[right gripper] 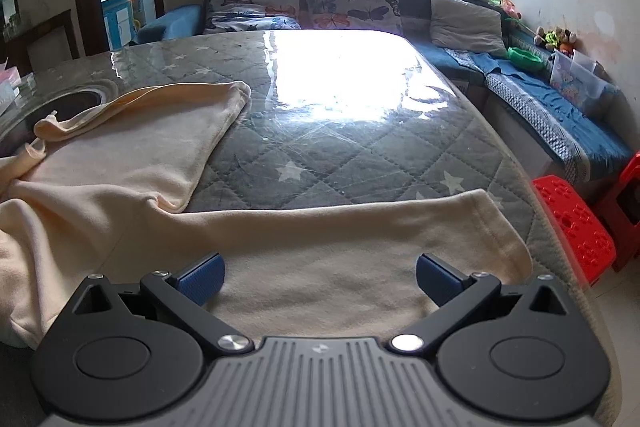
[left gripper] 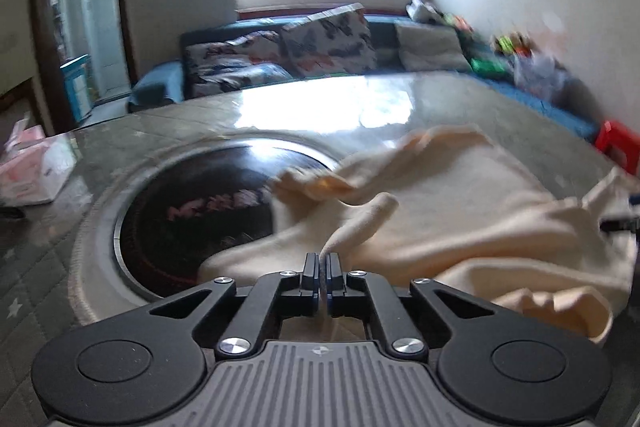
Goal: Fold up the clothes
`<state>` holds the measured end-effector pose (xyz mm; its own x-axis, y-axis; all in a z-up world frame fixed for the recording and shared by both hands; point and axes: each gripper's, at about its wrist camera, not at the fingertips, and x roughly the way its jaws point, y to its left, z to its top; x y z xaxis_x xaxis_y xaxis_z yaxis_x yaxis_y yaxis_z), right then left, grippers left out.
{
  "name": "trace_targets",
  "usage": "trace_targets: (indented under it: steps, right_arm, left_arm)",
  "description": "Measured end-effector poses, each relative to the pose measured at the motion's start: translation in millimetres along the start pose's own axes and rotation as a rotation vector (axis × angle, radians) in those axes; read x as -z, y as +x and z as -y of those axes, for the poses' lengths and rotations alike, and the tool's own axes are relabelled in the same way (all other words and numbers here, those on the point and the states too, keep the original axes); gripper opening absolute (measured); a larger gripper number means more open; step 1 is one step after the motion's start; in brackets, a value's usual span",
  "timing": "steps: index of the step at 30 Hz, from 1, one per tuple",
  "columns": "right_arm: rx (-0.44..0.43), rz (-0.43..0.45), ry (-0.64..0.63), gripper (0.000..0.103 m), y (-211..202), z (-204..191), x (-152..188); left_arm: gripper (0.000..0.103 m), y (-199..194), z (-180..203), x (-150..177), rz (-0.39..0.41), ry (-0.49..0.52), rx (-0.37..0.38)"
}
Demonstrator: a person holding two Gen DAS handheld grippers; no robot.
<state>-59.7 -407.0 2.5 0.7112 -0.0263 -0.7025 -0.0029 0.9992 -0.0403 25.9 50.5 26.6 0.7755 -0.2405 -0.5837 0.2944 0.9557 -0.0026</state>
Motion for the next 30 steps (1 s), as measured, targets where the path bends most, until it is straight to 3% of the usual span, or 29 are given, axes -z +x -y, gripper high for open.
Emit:
trace_targets:
  steps: [7,13,19,25,27,28,30]
  right_arm:
    - [-0.063,0.047,-0.064,0.103,-15.4,-19.9,-10.9]
    - [-0.171,0.071,-0.166,0.103,-23.3,-54.0,-25.0]
    - [-0.327,0.072,-0.314,0.103,-27.4,-105.2,-32.4]
    - [-0.443,0.048,-0.455,0.103,-33.4,-151.0,-19.8]
    - [-0.458,0.039,-0.479,0.101,-35.9,-158.6,-15.0]
    - [-0.464,0.035,-0.489,0.094,-37.3,-161.8,-12.7]
    - [-0.475,0.027,-0.504,0.089,-39.9,-166.2,-8.7]
  left_arm:
    - [0.002,-40.7,-48.3,-6.8,0.111,-0.181,-0.082]
    - [0.002,-84.3,-104.8,7.9,0.174,-0.371,-0.215]
    - [0.002,-95.4,-144.5,34.2,0.135,-0.478,-0.310]
    - [0.003,-90.0,-146.1,51.8,0.062,-0.491,-0.307]
    - [0.004,-88.6,-134.5,48.0,0.059,-0.445,-0.266]
    - [0.005,-89.4,-126.7,44.6,0.065,-0.416,-0.240]
    - [0.006,-90.4,-110.1,37.5,0.077,-0.371,-0.174]
